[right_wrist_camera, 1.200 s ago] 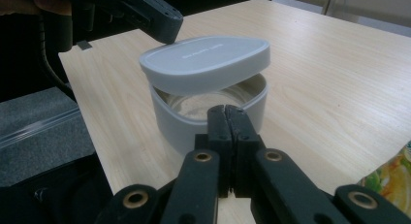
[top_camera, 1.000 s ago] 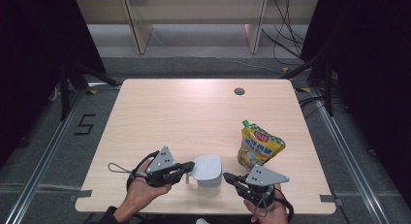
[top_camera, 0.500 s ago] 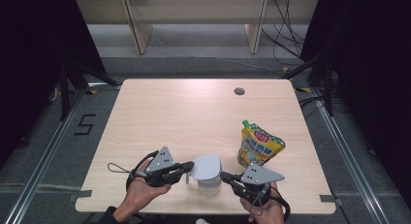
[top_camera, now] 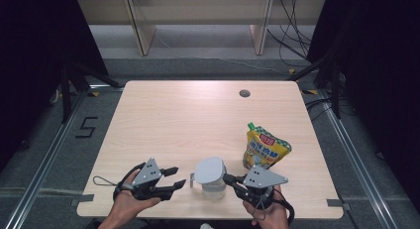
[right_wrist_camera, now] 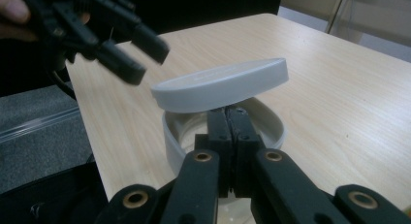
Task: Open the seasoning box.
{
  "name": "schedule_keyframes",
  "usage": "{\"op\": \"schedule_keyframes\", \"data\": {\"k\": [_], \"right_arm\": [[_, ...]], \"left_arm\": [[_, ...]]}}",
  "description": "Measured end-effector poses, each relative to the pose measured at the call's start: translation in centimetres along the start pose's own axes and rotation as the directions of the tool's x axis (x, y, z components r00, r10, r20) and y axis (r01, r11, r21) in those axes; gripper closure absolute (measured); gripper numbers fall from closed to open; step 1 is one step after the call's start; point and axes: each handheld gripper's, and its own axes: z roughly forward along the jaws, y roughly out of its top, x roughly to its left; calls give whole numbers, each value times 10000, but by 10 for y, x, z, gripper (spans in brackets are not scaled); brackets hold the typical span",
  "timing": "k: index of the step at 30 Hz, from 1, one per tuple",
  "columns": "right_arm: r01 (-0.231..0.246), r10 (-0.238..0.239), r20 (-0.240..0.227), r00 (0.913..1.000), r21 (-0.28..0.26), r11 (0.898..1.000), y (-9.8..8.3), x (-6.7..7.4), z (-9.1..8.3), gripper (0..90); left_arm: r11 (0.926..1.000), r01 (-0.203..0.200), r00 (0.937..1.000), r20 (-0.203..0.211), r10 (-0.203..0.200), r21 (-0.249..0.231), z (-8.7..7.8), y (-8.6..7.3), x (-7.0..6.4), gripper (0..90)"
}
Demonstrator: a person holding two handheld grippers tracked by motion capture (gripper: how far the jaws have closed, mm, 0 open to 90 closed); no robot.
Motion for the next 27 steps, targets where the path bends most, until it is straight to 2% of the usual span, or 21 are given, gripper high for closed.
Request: {"op": "schedule_keyframes", "data": {"k": [2,3,4,6,7,8,9,10,11,13,14,15,16,17,18,19,20,21,22,25,27], "right_arm": [[-162,162,-16,9999,82,9998,2,2,1,900],[9,-9,-96,10000,-45,10000,3,2,3,900],[299,-298,48,9995,-160,9994,4,1,3,900],[244,-243,63,9997,-270,9993,5,3,4,900],[254,-251,80,9997,-354,9991,6,4,5,900],[216,-213,88,9997,-342,9992,7,5,5,900],[267,-261,147,9996,-474,9985,8,6,6,900],[252,-249,67,9997,-472,9986,9,7,7,900],[314,-316,-25,9995,-454,9985,10,8,8,900],[400,-399,29,9992,-508,9979,12,11,10,900],[733,-726,140,9973,-567,9957,14,12,11,900],[571,-570,32,9984,-500,9971,14,14,12,900],[556,-559,-51,9984,-479,9973,15,15,12,899],[607,-607,23,9982,-474,9970,16,16,14,898],[602,-601,34,9982,-476,9971,16,18,15,893],[701,-699,53,9975,-498,9963,16,19,16,893],[752,-753,4,9972,-549,9957,16,20,18,892],[833,-831,55,9965,-478,9954,17,21,19,892],[692,-691,51,9976,-427,9967,16,23,19,892],[1175,-1175,39,9931,-587,9913,19,24,23,893],[1035,-1041,-96,9945,-504,9934,21,28,25,892]], "left_arm": [[9998,-12,9999,-101,14,222,-5,-10,2,456],[9996,63,9997,-223,-56,288,-7,-15,3,442],[9993,113,9996,-251,-104,352,-10,-22,4,428],[9987,209,9993,-329,-194,461,-14,-29,4,407],[9987,190,9991,-381,-172,473,-16,-33,4,401],[9984,8,9994,-358,13,572,-17,-36,5,394],[9977,45,9994,-354,-21,675,-18,-38,4,388],[9977,339,9985,-446,-313,585,-17,-41,1,383],[9964,19,9986,-520,25,846,-18,-42,2,379],[9975,52,9981,-613,-9,699,-14,-46,-3,370],[9947,-169,9976,-657,236,1012,-12,-48,-3,361],[9950,-124,9979,-615,185,990,-10,-50,-6,356],[9911,-327,9975,-579,404,1287,-9,-51,-6,353],[9897,-374,9971,-606,462,1383,-7,-52,-6,349],[9931,-223,9978,-597,293,1148,-5,-54,-8,344],[9924,-228,9977,-611,304,1209,-5,-54,-8,342],[9882,-392,9970,-599,485,1483,-7,-54,-5,341],[9892,-350,9967,-675,449,1425,-7,-54,-5,338],[9916,-233,9970,-706,325,1271,-7,-55,-6,338],[9903,-318,9961,-772,425,1353,-9,-54,-3,338],[9925,-152,9969,-754,244,1213,-8,-55,-5,338]]}}
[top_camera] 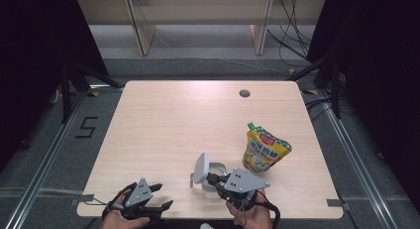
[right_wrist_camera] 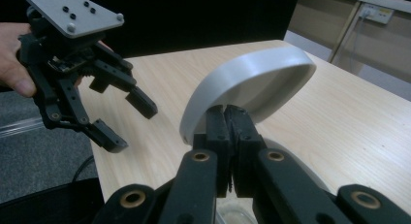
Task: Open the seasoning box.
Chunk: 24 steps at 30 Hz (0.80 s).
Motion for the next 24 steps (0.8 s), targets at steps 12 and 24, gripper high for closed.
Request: {"op": "schedule_keyframes", "data": {"k": [12,24], "right_arm": [[-20,21,-197,9998,9,10000,-2,-2,-1,873],[-1087,1097,992,9890,-152,9940,-37,-33,-56,556]], "left_arm": [[9998,167,9996,-230,-169,-92,-1,-3,3,298],[9997,173,9996,-207,-177,-193,1,-2,-1,285]]}}
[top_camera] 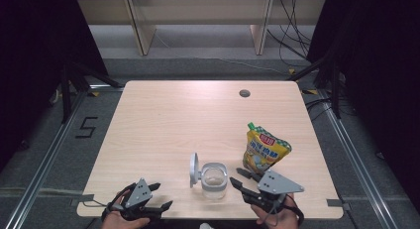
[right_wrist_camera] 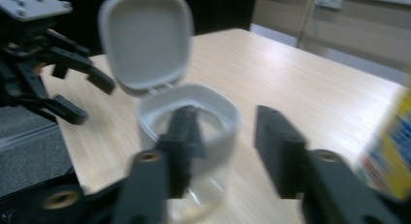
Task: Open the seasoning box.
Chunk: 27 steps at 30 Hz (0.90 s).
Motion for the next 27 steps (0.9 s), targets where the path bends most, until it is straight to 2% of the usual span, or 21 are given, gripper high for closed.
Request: {"op": "schedule_keyframes", "data": {"k": [2,3,4,5,6,7,9,11,12,14,16,17,18,19,20,22,23,24,25,26,27], "right_arm": [[-374,374,153,9992,47,9993,-8,-8,-7,513],[-648,647,350,9973,10,9979,-13,-12,-13,495],[-558,560,505,9972,-61,9984,-17,-16,-16,489],[-869,867,633,9942,2,9962,-21,-17,-21,478],[-826,818,686,9943,101,9965,-24,-20,-26,470],[-1218,1202,803,9895,154,9924,-26,-20,-29,467],[-1397,1364,1131,9842,223,9899,-31,-21,-33,454],[-1534,1474,1243,9812,400,9874,-36,-27,-36,451],[-1556,1491,1419,9786,358,9872,-38,-28,-36,447],[-1594,1504,1631,9751,437,9862,-42,-34,-38,447],[-1909,1767,1981,9641,549,9801,-45,-37,-41,440],[-1781,1630,2047,9652,575,9823,-47,-43,-42,436],[-1849,1693,2146,9619,548,9812,-49,-45,-42,428],[-2217,2044,2233,9531,550,9736,-50,-45,-43,413],[-1977,1805,2337,9554,522,9789,-51,-50,-43,398],[-2312,2138,2378,9475,477,9717,-53,-53,-45,369],[-2105,1963,2267,9540,399,9768,-56,-58,-44,355],[-2072,1903,2370,9527,483,9771,-56,-60,-45,342],[-2268,2106,2469,9459,385,9732,-57,-61,-46,321],[-2198,2047,2541,9453,323,9750,-58,-63,-45,307],[-2266,2122,2595,9421,267,9736,-58,-64,-45,285]], "left_arm": [[9989,-265,9996,-85,269,380,-1,1,3,284],[9993,-189,9998,-86,192,313,-1,1,2,283],[9998,-19,10000,-61,20,173,0,0,1,282],[9999,5,10000,-48,-4,139,0,1,1,282],[10000,55,10000,-81,-55,27,1,1,0,283],[9999,105,9999,-52,-105,-40,1,1,0,283],[9998,-207,9998,22,207,62,1,2,2,283],[9978,-571,9983,-86,574,347,-1,2,3,283],[9997,-172,9998,-70,173,155,1,1,1,283],[9996,-211,9997,-100,212,174,0,2,1,283],[9997,-225,9997,-128,225,-4,0,3,2,283],[10000,-8,10000,-91,8,-53,1,3,1,283],[10000,-47,9999,-118,46,-34,1,3,1,282],[10000,-40,9999,-105,39,-45,1,4,1,282],[9999,57,10000,-20,-58,-140,3,4,0,282],[9990,-442,9990,-78,443,79,3,4,3,280],[9999,-153,9999,-63,153,12,4,3,2,279],[9992,-299,9995,-73,301,247,3,4,2,277],[9997,-152,9999,6,152,188,4,4,2,277],[10000,-46,10000,12,46,9,5,4,0,276],[9998,-163,9999,-44,163,74,5,4,0,274]]}}
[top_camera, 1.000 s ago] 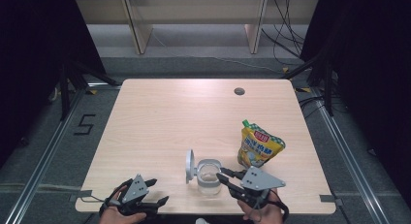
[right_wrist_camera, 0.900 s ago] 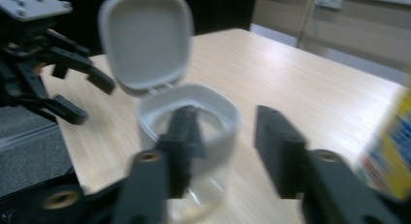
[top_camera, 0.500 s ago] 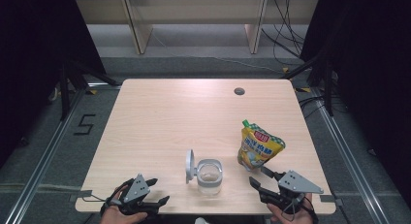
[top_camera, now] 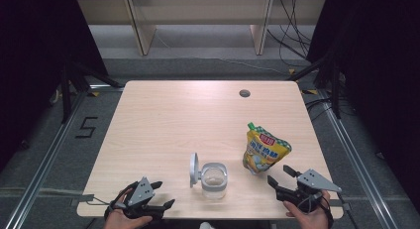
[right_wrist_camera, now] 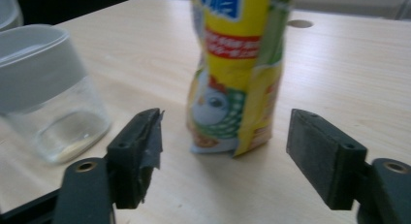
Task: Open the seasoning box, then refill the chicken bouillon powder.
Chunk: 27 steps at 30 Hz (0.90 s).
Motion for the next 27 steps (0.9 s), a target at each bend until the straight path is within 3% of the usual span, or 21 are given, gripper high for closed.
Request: {"op": "schedule_keyframes", "data": {"k": [1,2,3,4,6,9,10,12,14,15,17,19,20,21,22,23,24,27], "right_arm": [[35,-35,165,9999,-11,10000,0,-1,0,273],[-277,281,294,9992,-146,9995,1,0,0,255],[-243,247,208,9995,-178,9995,2,-1,2,242],[-129,130,276,9995,-48,9999,2,-2,2,234],[197,-183,417,9990,-334,9992,2,-3,7,224],[194,-185,269,9995,-343,9992,2,-2,14,175],[246,-239,197,9995,-393,9989,2,-2,17,167],[383,-374,259,9990,-330,9987,3,-2,19,162],[42,-44,-67,10000,-346,9994,2,-2,22,157],[304,-303,16,9995,-323,9990,2,-4,24,157],[-26,28,138,9999,-161,9999,2,-5,24,157],[226,-217,324,9992,-267,9994,2,-8,28,157],[55,-53,262,9996,-90,9999,3,-7,29,157],[279,-275,360,9990,-124,9995,3,-9,31,157],[140,-134,378,9992,-140,9998,3,-7,32,158],[370,-368,263,9990,-99,9993,4,-8,34,157],[-19,23,411,9992,-115,9999,4,-4,35,157],[191,-185,345,9992,-179,9997,6,-5,39,157]], "left_arm": [[9995,-301,9995,-54,301,70,-1,1,1,271],[9999,-130,9999,-59,130,-35,0,1,-1,272],[9998,24,10000,56,-23,-176,1,1,-3,271],[9998,-221,9997,35,221,-32,1,2,-2,270],[9998,-92,9999,49,93,-200,3,1,-3,270],[9999,-51,10000,61,51,-121,3,2,-3,270],[9997,-240,9997,-2,240,8,3,2,-2,270],[9993,-346,9994,-25,346,110,2,3,-1,270],[9996,-297,9995,-107,297,16,3,3,-1,271],[9997,-255,9995,-199,254,-24,3,3,-2,271],[9997,-238,9997,-105,238,15,3,3,-2,271],[9996,6,10000,-45,-8,-282,4,1,-5,270],[9998,-98,9999,-78,96,-199,4,1,-4,269],[9996,-255,9996,-85,254,-83,3,2,-4,269],[9996,-256,9997,-30,256,-71,2,2,-3,269],[9998,-170,9998,-52,169,-141,3,2,-3,269],[9997,-205,9998,-89,203,-156,3,2,-3,269],[9991,-415,9991,-130,416,82,3,1,-1,269]]}}
